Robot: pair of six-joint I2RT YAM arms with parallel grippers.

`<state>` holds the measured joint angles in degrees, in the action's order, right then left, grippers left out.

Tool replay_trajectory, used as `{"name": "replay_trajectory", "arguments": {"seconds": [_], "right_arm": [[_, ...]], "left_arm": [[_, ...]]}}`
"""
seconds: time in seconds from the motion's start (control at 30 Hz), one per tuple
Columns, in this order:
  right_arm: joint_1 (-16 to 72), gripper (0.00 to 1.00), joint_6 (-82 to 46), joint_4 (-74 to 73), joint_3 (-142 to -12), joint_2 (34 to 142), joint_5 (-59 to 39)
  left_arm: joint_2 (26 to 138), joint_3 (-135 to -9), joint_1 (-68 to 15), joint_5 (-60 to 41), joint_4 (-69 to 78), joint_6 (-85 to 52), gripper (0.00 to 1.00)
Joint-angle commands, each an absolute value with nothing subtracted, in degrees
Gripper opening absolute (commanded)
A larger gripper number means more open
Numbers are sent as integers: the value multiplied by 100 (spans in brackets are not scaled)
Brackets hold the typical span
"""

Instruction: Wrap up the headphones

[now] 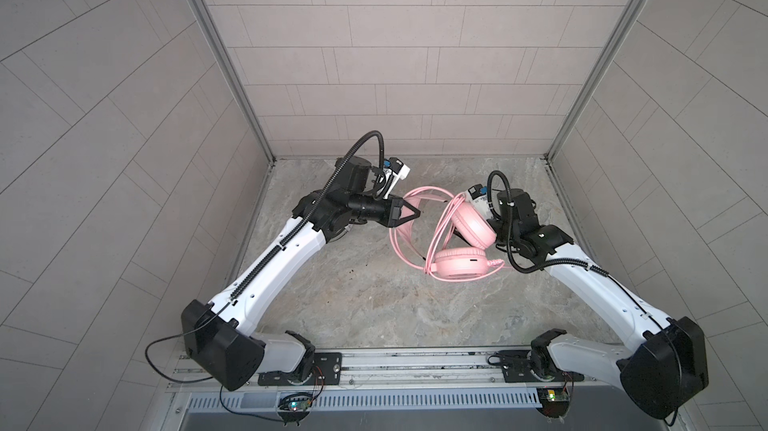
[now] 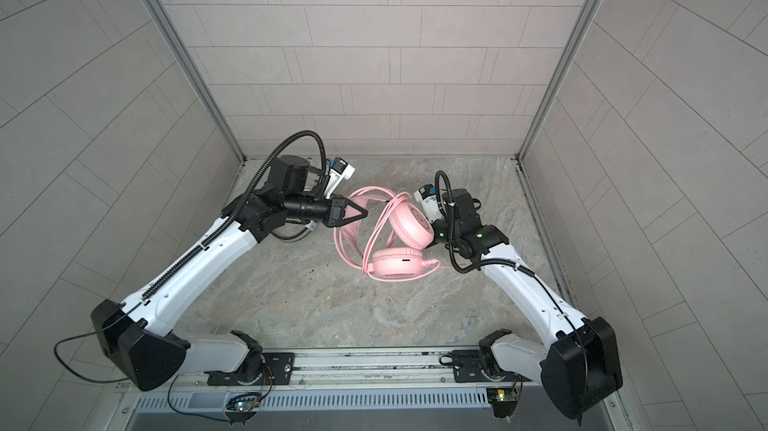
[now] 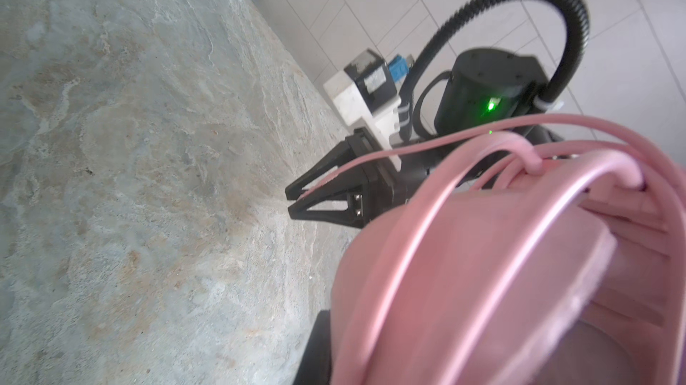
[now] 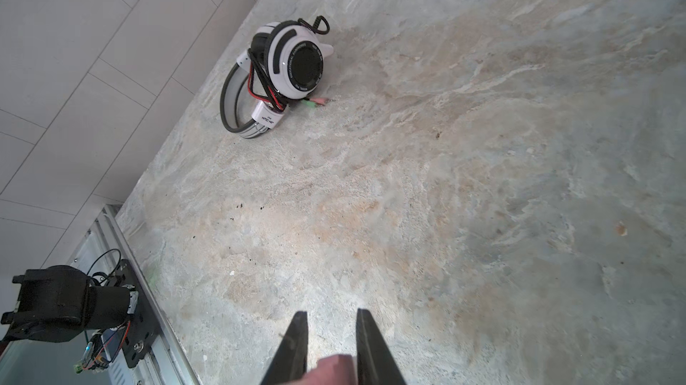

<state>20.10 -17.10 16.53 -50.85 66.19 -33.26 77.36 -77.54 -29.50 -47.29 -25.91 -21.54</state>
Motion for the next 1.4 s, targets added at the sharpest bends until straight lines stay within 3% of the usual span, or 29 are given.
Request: {"name": "replay_trajectory", "arguments": {"seconds": [0.0,0.13,0.43,0.73,1.0,1.2,1.37], "right_arm": [[1978,14,-2484,527,-4660,6446,-3761],[1960,8,-3406,-460,-4311,6651,-4191],[1867,3,-4460,-1474,-3787,6722,-4369],[1686,0,-5191,-1144,-3727,6416,-4107],[1820,0,-5111,-937,-3327,6356,-3906],[2065,0,-4173,423,-3859,6014,-3293],[2127,0,-4199,448,-4205,5987,-3033]], "left_arm": [[7541,-7250,-2894,-4795,-549,-3622,0],[7660,-6170,-2874,-4314,2164,-5382,0],[7842,-4997,-2804,-2916,4019,-6563,0],[7395,-4640,-2834,-1236,2766,-6676,0],[7717,-5044,-2988,-1056,1542,-6756,0],[7857,-5117,-3223,-687,1068,-6792,0],[7929,-5145,-3516,51,832,-6997,0]]}}
